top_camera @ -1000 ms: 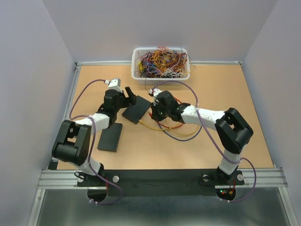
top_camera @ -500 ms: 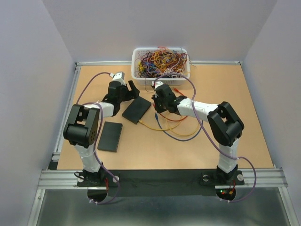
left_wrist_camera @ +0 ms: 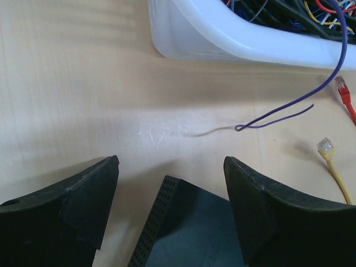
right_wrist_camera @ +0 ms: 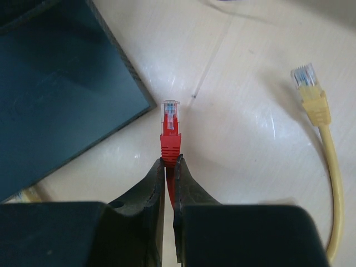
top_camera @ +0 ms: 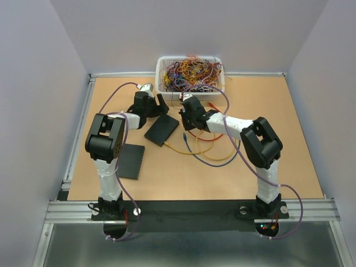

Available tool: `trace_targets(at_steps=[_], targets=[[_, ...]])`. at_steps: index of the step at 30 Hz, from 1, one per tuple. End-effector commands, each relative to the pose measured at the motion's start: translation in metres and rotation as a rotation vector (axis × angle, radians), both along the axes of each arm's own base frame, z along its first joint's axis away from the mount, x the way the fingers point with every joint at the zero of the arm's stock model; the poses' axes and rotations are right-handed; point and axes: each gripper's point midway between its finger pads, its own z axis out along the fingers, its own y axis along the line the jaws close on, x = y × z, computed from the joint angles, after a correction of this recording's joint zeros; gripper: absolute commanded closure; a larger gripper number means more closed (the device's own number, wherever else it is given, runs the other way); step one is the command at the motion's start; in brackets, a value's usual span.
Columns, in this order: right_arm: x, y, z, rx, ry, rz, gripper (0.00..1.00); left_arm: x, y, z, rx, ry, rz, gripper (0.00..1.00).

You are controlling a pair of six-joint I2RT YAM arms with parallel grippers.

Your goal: Insert the plug into the switch port

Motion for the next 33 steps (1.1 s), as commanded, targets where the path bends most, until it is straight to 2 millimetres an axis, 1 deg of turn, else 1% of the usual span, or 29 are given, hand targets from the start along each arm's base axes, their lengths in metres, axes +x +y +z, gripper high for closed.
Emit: trace_targets(at_steps=[1, 2, 3, 4, 5, 7, 10, 14, 17, 21, 24, 26, 28, 29, 33], targets=[[0.029, 0.006, 0.019, 0.019, -0.052, -0.047, 1.00, 0.016, -0.005, 0.021, -0.004, -0.031, -0.021, 0.13], [0.032, 0.004, 0.013, 0.011, -0.039, -0.056, 1.00, 0.016, -0.005, 0.020, 0.000, -0.026, -0.023, 0.13], [0.035, 0.004, 0.012, 0.011, -0.036, -0.059, 0.99, 0.015, -0.006, 0.018, 0.007, -0.019, -0.025, 0.13], [0.040, 0.008, 0.016, 0.022, -0.042, -0.057, 0.99, 0.016, -0.005, 0.017, 0.012, -0.016, -0.026, 0.14], [0.040, 0.009, 0.009, 0.007, -0.031, -0.051, 0.99, 0.016, -0.005, 0.016, 0.015, -0.012, -0.026, 0.14], [0.043, 0.011, 0.007, 0.008, -0.028, -0.044, 1.00, 0.014, -0.003, 0.014, 0.026, 0.004, -0.024, 0.14], [0.044, 0.016, 0.002, 0.013, -0.014, -0.031, 1.00, 0.011, -0.002, 0.011, 0.031, 0.015, -0.020, 0.15], [0.046, 0.019, -0.005, 0.012, -0.005, -0.026, 1.00, 0.004, -0.006, 0.010, 0.030, 0.021, -0.033, 0.16], [0.049, 0.022, -0.005, 0.014, -0.009, -0.024, 0.99, 0.001, -0.009, 0.007, 0.032, 0.027, -0.042, 0.16], [0.048, 0.029, -0.006, 0.035, 0.002, 0.001, 1.00, -0.005, -0.012, 0.002, 0.033, 0.041, -0.053, 0.17], [0.043, 0.032, -0.004, 0.045, 0.010, 0.021, 0.99, -0.013, -0.013, -0.002, 0.036, 0.053, -0.059, 0.18], [0.037, 0.034, -0.007, 0.045, 0.020, 0.040, 1.00, -0.019, -0.014, -0.005, 0.038, 0.059, -0.064, 0.18], [0.031, 0.039, -0.004, 0.047, 0.020, 0.065, 1.00, -0.023, -0.012, -0.008, 0.040, 0.066, -0.062, 0.19], [0.026, 0.040, -0.006, 0.040, 0.023, 0.078, 1.00, -0.025, -0.012, -0.006, 0.037, 0.064, -0.062, 0.18], [0.011, 0.049, -0.001, 0.041, 0.015, 0.118, 0.99, -0.036, -0.010, -0.005, 0.033, 0.069, -0.060, 0.19]])
